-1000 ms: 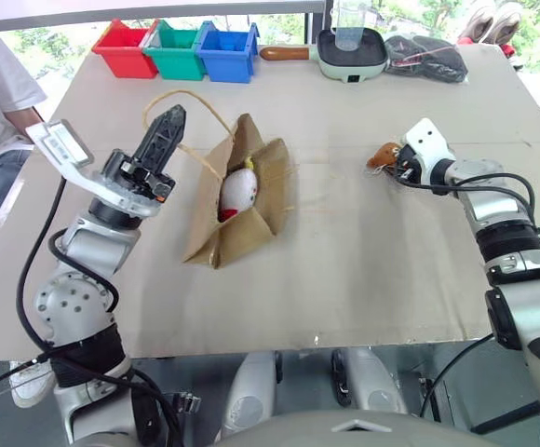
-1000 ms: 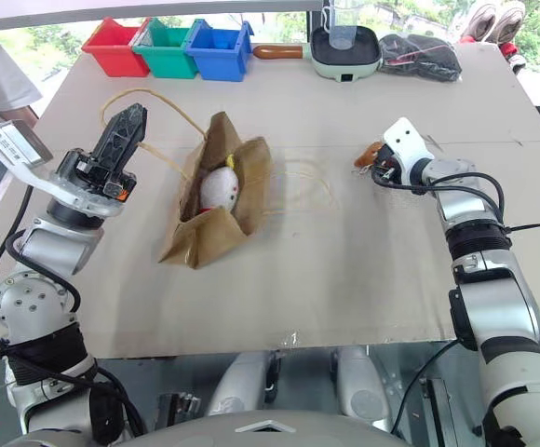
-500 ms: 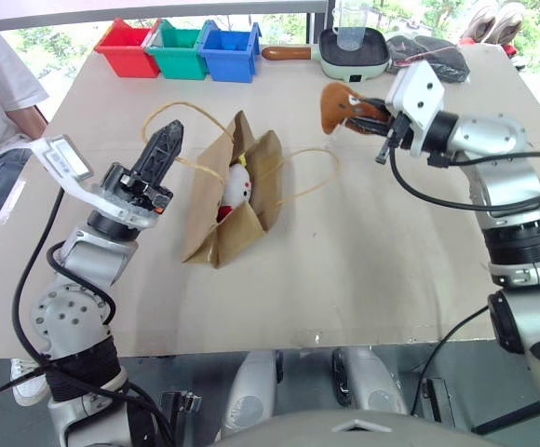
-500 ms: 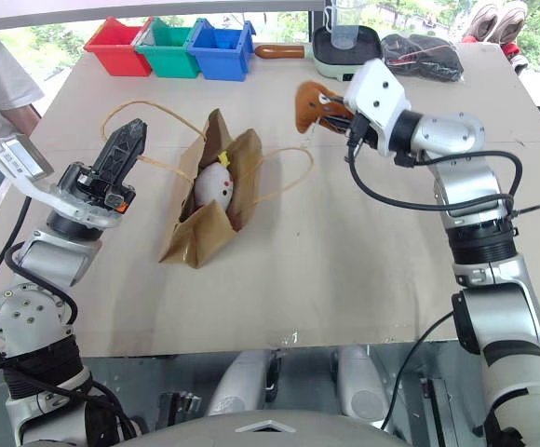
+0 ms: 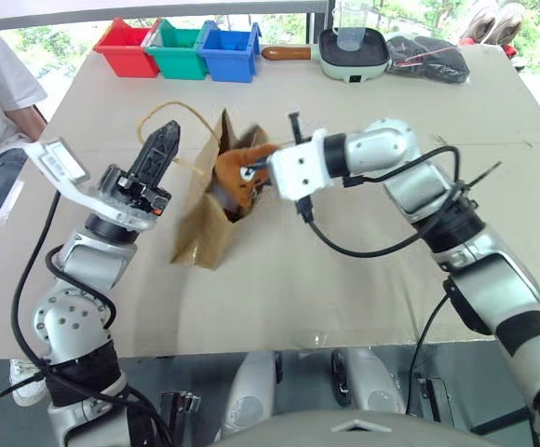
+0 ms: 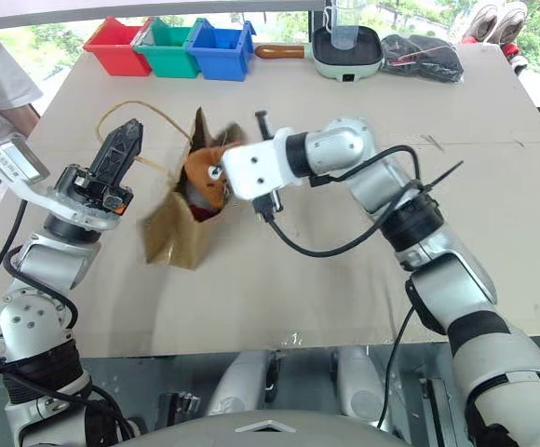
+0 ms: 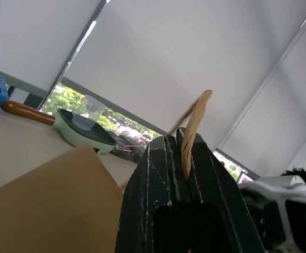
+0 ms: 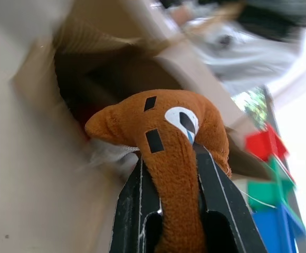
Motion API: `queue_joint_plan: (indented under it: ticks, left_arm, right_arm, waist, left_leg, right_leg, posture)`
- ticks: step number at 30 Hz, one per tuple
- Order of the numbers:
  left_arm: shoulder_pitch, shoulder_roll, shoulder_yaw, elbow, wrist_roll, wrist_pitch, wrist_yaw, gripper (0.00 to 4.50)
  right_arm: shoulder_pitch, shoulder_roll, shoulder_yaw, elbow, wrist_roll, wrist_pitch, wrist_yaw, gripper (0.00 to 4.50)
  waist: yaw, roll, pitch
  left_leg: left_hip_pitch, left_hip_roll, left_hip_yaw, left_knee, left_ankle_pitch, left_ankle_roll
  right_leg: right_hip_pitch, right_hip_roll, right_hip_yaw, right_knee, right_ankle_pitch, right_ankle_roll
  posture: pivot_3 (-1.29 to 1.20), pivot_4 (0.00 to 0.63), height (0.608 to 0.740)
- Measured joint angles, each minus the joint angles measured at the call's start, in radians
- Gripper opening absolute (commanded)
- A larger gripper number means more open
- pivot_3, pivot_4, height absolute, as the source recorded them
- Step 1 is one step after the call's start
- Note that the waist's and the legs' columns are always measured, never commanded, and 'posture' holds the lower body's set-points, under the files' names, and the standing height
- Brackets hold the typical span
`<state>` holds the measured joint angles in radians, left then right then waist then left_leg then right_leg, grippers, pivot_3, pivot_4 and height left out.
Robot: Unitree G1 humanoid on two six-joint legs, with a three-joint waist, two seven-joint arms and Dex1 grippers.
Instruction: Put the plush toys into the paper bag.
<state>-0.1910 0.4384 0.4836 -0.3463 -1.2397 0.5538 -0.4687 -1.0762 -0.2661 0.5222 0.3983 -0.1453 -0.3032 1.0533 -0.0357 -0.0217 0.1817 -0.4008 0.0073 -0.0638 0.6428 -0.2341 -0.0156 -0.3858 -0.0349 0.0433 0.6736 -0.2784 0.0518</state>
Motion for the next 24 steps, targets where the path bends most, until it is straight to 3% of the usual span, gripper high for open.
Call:
queue_joint_plan:
  ticks: [1,4,7,8,12,14,17,19,22,24]
  left_arm:
    - [0.009,-0.001,0.001,-0.003,0.0,-0.002,0.004,0.0]
    - [0.047,-0.009,0.006,-0.036,0.0,-0.008,0.011,0.0]
    - [0.085,-0.012,0.019,-0.065,-0.011,-0.017,0.016,0.0]
    - [0.098,-0.012,0.026,-0.073,-0.016,-0.02,0.017,0.0]
    - [0.133,-0.012,0.049,-0.081,-0.022,-0.034,0.019,0.0]
    - [0.143,-0.012,0.061,-0.085,-0.025,-0.041,0.019,0.0]
    - [0.159,-0.012,0.07,-0.095,-0.03,-0.045,0.019,0.0]
    - [0.167,-0.011,0.078,-0.104,-0.035,-0.051,0.018,0.0]
    - [0.169,-0.011,0.078,-0.108,-0.038,-0.056,0.018,0.0]
    - [0.18,-0.006,0.083,-0.115,-0.038,-0.06,0.018,0.0]
  right_arm:
    - [-0.005,0.026,0.02,0.061,-0.013,-0.026,0.01,1.05]
    - [-0.03,0.104,0.046,0.211,-0.042,-0.097,0.004,2.57]
    - [-0.061,0.126,0.049,0.263,-0.065,-0.158,-0.019,4.14]
    - [-0.061,0.123,0.045,0.263,-0.064,-0.167,-0.02,4.44]
    - [0.006,0.092,0.005,0.2,-0.014,-0.13,0.007,4.44]
    - [0.091,0.043,-0.041,0.082,0.047,-0.01,0.029,4.44]
    - [0.178,-0.033,-0.134,-0.085,0.13,0.219,0.032,4.44]
    - [0.25,-0.106,-0.239,-0.28,0.216,0.482,0.009,4.44]
    - [0.296,-0.128,-0.293,-0.362,0.254,0.618,-0.025,4.44]
    - [0.381,-0.136,-0.405,-0.468,0.354,0.908,-0.109,4.44]
  waist:
    - [-0.001,0.0,0.0]
    - [-0.006,0.0,0.0]
    - [-0.005,0.0,0.0]
    - [-0.005,0.0,0.0]
    - [0.001,0.0,0.0]
    - [0.006,0.0,0.0]
    - [0.008,0.0,0.0]
    - [0.008,0.0,0.0]
    - [-0.002,0.0,0.0]
    - [0.001,0.0,0.0]
  left_leg:
    - [0.0,0.0,0.0,0.0,0.0,0.0]
    - [0.0,0.0,0.0,-0.001,0.001,-0.002]
    - [0.0,0.001,-0.001,-0.002,0.002,-0.003]
    - [0.0,0.001,-0.001,-0.002,0.001,-0.003]
    - [0.0,0.001,-0.001,-0.002,0.0,0.0]
    - [-0.001,0.0,-0.002,-0.001,0.0,0.0]
    - [-0.001,0.0,-0.002,-0.001,0.0,0.0]
    - [0.0,0.0,-0.002,-0.002,-0.001,0.001]
    - [0.001,0.0,0.0,-0.003,-0.001,0.001]
    - [0.001,0.001,-0.001,-0.004,-0.001,0.001]
  right_leg:
    - [0.0,0.0,0.0,0.0,0.0,0.0]
    - [-0.001,0.0,0.0,0.0,0.0,0.0]
    - [-0.001,0.0,0.0,0.0,0.0,0.0]
    - [-0.001,0.0,0.0,0.0,0.0,0.0]
    - [0.0,-0.001,-0.001,-0.001,0.0,0.0]
    - [0.0,-0.001,-0.001,-0.001,0.0,0.0]
    - [0.0,-0.001,-0.001,-0.001,0.0,0.0]
    - [0.0,-0.001,-0.001,-0.001,0.0,0.0]
    - [0.0,0.0,0.001,-0.001,0.0,-0.001]
    - [0.0,0.0,0.0,-0.001,0.0,-0.001]
  posture:
    - [0.0,0.15,0.74]
    - [0.0,0.15,0.74]
    - [0.0,0.15,0.74]
    - [0.0,0.15,0.74]
    - [0.0,0.15,0.74]
    - [0.0,0.15,0.74]
    - [0.0,0.15,0.74]
    - [0.0,0.15,0.74]
    - [0.0,0.15,0.74]
    - [0.0,0.15,0.74]
